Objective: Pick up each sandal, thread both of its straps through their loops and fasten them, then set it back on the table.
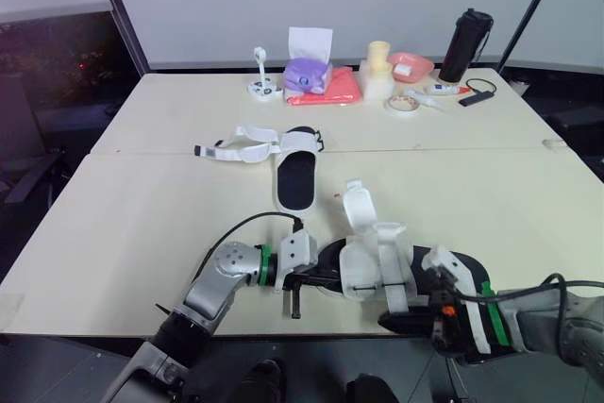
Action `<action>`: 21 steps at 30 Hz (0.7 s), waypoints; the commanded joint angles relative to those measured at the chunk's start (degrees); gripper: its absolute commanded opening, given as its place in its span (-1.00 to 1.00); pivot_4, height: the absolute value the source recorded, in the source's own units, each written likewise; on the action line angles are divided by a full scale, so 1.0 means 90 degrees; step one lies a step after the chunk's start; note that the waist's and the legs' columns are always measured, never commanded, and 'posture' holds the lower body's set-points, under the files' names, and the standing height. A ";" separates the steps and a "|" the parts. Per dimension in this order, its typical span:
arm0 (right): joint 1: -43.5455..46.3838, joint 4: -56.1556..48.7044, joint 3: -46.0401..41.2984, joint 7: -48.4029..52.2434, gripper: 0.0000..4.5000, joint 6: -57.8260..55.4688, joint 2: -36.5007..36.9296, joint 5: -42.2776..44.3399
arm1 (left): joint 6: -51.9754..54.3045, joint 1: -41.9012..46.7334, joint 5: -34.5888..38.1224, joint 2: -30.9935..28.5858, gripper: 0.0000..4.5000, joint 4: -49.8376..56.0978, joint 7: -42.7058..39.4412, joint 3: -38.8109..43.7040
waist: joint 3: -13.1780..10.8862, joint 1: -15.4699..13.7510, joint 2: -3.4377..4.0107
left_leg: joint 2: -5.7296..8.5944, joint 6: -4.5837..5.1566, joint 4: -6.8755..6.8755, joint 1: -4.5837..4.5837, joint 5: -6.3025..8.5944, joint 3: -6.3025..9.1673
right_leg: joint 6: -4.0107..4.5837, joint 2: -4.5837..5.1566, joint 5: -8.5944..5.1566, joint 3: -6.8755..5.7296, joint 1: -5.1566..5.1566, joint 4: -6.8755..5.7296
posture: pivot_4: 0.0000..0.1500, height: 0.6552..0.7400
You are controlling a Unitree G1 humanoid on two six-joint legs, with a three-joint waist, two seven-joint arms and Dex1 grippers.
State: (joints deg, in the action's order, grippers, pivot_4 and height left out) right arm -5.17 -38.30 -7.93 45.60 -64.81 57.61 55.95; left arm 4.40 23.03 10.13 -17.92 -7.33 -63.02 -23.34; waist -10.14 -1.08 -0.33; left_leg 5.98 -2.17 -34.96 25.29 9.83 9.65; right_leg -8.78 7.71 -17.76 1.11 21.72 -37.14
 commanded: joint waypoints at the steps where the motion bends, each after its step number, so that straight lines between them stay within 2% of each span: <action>1: -0.0447 -0.0516 -0.0240 0.0760 -0.96 0.0573 0.0511 -0.0274 | 0.0077 -0.0014 -0.0244 0.0008 -1.00 -0.0197 0.0113 -0.0105 | 0.0000 -0.0011 0.0000 | 0.0000 0.0000 -0.0002 0.0000 0.0000 0.0000 | -0.0001 0.0000 0.0000 -0.0002 -0.0003 0.0002 | 1.00 1.00; 7: -0.1184 -0.0845 -0.0650 0.1623 -0.96 0.1646 0.1025 -0.0998 | 0.0089 -0.0031 -0.0250 0.0010 -1.00 -0.0174 0.0114 -0.0097 | 0.0000 -0.0106 -0.0001 | -0.0003 -0.0001 -0.0005 -0.0002 0.0002 -0.0005 | -0.0001 0.0000 0.0001 -0.0003 -0.0008 0.0009 | 1.00 1.00; 12: -0.1236 -0.1042 -0.1247 0.2028 -0.96 0.2005 0.1100 -0.1026 | 0.0086 -0.0028 -0.0264 0.0001 -1.00 -0.0169 0.0112 -0.0096 | -0.0001 -0.0126 -0.0002 | -0.0004 -0.0001 -0.0005 -0.0002 0.0003 -0.0006 | -0.0001 0.0000 0.0001 -0.0002 -0.0007 0.0010 | 1.00 1.00; 17: -0.0780 -0.1117 -0.1502 0.2107 -0.96 0.2172 0.1155 -0.0949 | 0.0065 -0.0005 -0.0275 0.0007 -1.00 -0.0199 0.0110 -0.0100 | -0.0001 -0.0123 -0.0002 | -0.0005 -0.0001 -0.0005 -0.0002 0.0003 -0.0006 | 0.0010 0.0001 -0.0004 -0.0002 -0.0007 0.0011 | 1.00 1.00; 21: 0.0013 -0.0896 -0.1243 0.2003 -0.96 0.2218 0.1217 -0.0993 | 0.0025 0.0021 -0.0294 0.0036 -1.00 -0.0261 0.0121 -0.0114 | -0.0001 -0.0126 -0.0001 | -0.0006 -0.0001 -0.0005 -0.0001 0.0004 -0.0007 | 0.0013 0.0002 -0.0004 -0.0002 -0.0006 0.0012 | 1.00 1.00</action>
State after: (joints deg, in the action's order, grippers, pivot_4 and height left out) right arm -6.69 -46.08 -18.55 63.77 -46.18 67.79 46.33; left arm 4.14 23.39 9.62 -17.26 -7.87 -62.72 -23.70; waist -10.15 -2.21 -0.34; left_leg 5.93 -2.18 -35.00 25.28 9.86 9.59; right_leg -8.66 7.74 -17.80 1.09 21.66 -37.03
